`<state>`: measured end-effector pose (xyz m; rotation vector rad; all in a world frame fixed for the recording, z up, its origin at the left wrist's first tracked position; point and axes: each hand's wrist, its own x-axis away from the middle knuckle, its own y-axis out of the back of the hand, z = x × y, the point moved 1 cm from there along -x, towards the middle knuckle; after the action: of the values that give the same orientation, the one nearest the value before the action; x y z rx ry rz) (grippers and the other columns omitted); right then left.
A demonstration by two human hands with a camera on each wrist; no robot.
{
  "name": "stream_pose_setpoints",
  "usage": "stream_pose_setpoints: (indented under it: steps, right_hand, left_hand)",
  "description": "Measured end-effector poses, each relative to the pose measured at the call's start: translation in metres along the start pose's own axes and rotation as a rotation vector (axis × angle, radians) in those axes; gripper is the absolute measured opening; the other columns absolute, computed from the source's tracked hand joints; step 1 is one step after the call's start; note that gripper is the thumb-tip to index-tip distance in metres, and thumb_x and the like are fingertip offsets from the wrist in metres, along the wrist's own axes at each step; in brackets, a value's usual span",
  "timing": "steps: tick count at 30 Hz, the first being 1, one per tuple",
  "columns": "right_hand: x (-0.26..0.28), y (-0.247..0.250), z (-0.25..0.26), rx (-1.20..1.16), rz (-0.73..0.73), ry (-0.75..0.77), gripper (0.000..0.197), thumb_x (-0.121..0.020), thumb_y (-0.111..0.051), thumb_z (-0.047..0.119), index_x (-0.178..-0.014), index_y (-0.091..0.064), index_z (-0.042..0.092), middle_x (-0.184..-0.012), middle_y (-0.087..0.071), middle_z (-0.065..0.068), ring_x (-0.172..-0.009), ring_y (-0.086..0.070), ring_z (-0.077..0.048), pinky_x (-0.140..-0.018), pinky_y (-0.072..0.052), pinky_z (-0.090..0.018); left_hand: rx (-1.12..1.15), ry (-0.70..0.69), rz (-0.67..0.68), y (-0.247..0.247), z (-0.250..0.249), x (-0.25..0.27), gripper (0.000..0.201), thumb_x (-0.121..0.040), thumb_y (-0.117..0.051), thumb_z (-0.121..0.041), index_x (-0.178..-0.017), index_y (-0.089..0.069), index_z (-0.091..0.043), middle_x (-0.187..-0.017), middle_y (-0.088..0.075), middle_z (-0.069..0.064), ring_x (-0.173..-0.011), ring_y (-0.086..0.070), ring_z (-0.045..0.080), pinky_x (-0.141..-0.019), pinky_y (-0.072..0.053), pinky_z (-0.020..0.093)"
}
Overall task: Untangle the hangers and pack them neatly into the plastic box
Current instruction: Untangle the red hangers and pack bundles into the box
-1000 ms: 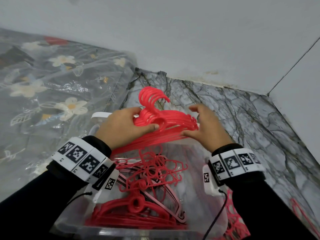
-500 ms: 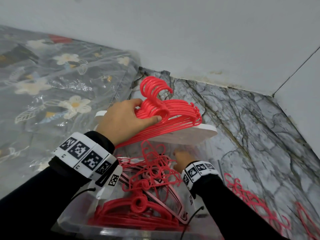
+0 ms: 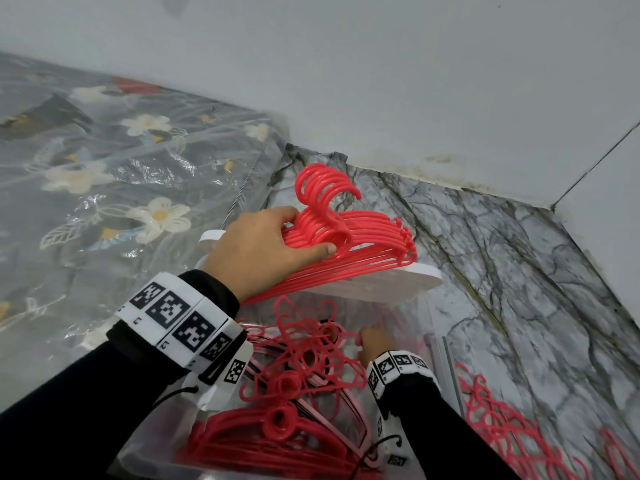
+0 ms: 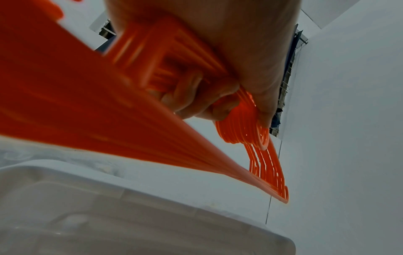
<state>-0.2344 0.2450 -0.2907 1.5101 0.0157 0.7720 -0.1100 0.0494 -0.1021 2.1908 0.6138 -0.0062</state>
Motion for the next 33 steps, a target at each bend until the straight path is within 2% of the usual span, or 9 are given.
stream_pose_setpoints:
  steps: [7,11,14,17,20,22,28,30,33]
  right_hand:
    - [0.017,0.043,0.013,-0.070,0.023,0.148,0.020,-0.090,-0.052,0.008,-0.100,-0.069,0.004,-0.102,-0.069,-0.015,-0.104,-0.062,-0.026,-0.086,-0.045,-0.026]
    - [0.031,0.082,0.023,-0.094,-0.059,0.287,0.024,-0.085,-0.058,0.008,-0.066,-0.061,0.021,-0.060,-0.048,0.012,-0.081,-0.059,-0.019,-0.069,-0.035,-0.020]
    - [0.046,0.103,0.029,-0.171,-0.122,0.382,0.010,-0.084,-0.059,0.006,-0.084,-0.068,0.010,-0.065,-0.059,0.008,-0.061,-0.051,-0.005,-0.064,-0.036,-0.019]
    - [0.063,0.118,0.032,-0.309,-0.177,0.423,0.008,-0.086,-0.061,0.007,-0.090,-0.060,0.014,-0.064,-0.063,0.005,-0.047,-0.051,0.004,-0.054,-0.039,-0.015]
    - [0.081,0.122,0.030,-0.408,-0.197,0.450,0.011,-0.086,-0.062,0.006,-0.085,-0.057,0.015,-0.059,-0.061,0.007,-0.048,-0.056,0.001,-0.053,-0.045,-0.014]
    - [0.086,0.116,0.030,-0.391,-0.169,0.451,0.011,-0.085,-0.062,0.005,-0.084,-0.059,0.015,-0.061,-0.063,0.006,-0.053,-0.059,-0.004,-0.061,-0.049,-0.021]
    - [0.079,0.070,0.040,-0.063,-0.067,0.414,0.018,-0.079,-0.054,0.004,-0.090,-0.065,0.014,-0.090,-0.070,-0.006,-0.089,-0.063,-0.023,-0.076,-0.048,-0.029]
    - [0.078,0.067,0.043,-0.108,-0.092,0.419,0.015,-0.080,-0.055,0.005,-0.090,-0.064,0.013,-0.088,-0.070,-0.007,-0.087,-0.064,-0.022,-0.074,-0.046,-0.027]
    - [0.077,0.084,0.045,-0.328,-0.205,0.416,0.011,-0.083,-0.058,0.004,-0.085,-0.061,0.015,-0.070,-0.067,0.001,-0.065,-0.060,-0.010,-0.064,-0.042,-0.023]
  left_hand:
    - [0.007,0.015,-0.023,0.004,0.004,-0.003,0.061,-0.057,-0.052,-0.083,-0.086,-0.064,-0.031,-0.073,-0.067,-0.012,-0.072,-0.062,0.004,-0.072,-0.052,0.035]
    - [0.029,0.018,-0.064,0.007,0.006,-0.004,0.065,-0.055,-0.051,-0.084,-0.087,-0.065,-0.029,-0.074,-0.067,-0.013,-0.074,-0.063,0.003,-0.073,-0.052,0.034]
    - [0.016,0.009,-0.097,0.011,0.006,-0.003,0.066,-0.055,-0.049,-0.085,-0.087,-0.065,-0.029,-0.071,-0.066,-0.012,-0.070,-0.061,0.002,-0.068,-0.050,0.033]
    - [0.020,0.003,-0.104,0.012,0.006,-0.002,0.063,-0.056,-0.050,-0.084,-0.084,-0.063,-0.029,-0.070,-0.066,-0.011,-0.070,-0.061,0.002,-0.066,-0.048,0.031]
    - [0.017,0.005,-0.097,0.012,0.005,-0.002,0.060,-0.058,-0.053,-0.082,-0.083,-0.063,-0.030,-0.070,-0.066,-0.012,-0.069,-0.060,0.000,-0.064,-0.048,0.029]
    - [0.014,0.007,-0.090,0.011,0.005,-0.002,0.057,-0.060,-0.055,-0.080,-0.084,-0.063,-0.030,-0.071,-0.066,-0.012,-0.069,-0.060,-0.001,-0.063,-0.048,0.027]
    - [0.000,-0.001,-0.051,0.008,0.002,-0.001,0.062,-0.059,-0.053,-0.082,-0.088,-0.064,-0.028,-0.073,-0.068,-0.009,-0.071,-0.064,0.007,-0.070,-0.052,0.038]
    - [-0.014,-0.004,-0.042,0.007,0.001,-0.001,0.064,-0.058,-0.051,-0.083,-0.086,-0.063,-0.027,-0.072,-0.068,-0.008,-0.070,-0.064,0.009,-0.070,-0.052,0.039]
    - [-0.018,-0.003,-0.049,0.008,0.003,-0.001,0.063,-0.059,-0.051,-0.082,-0.086,-0.063,-0.027,-0.071,-0.067,-0.008,-0.068,-0.063,0.007,-0.069,-0.052,0.039]
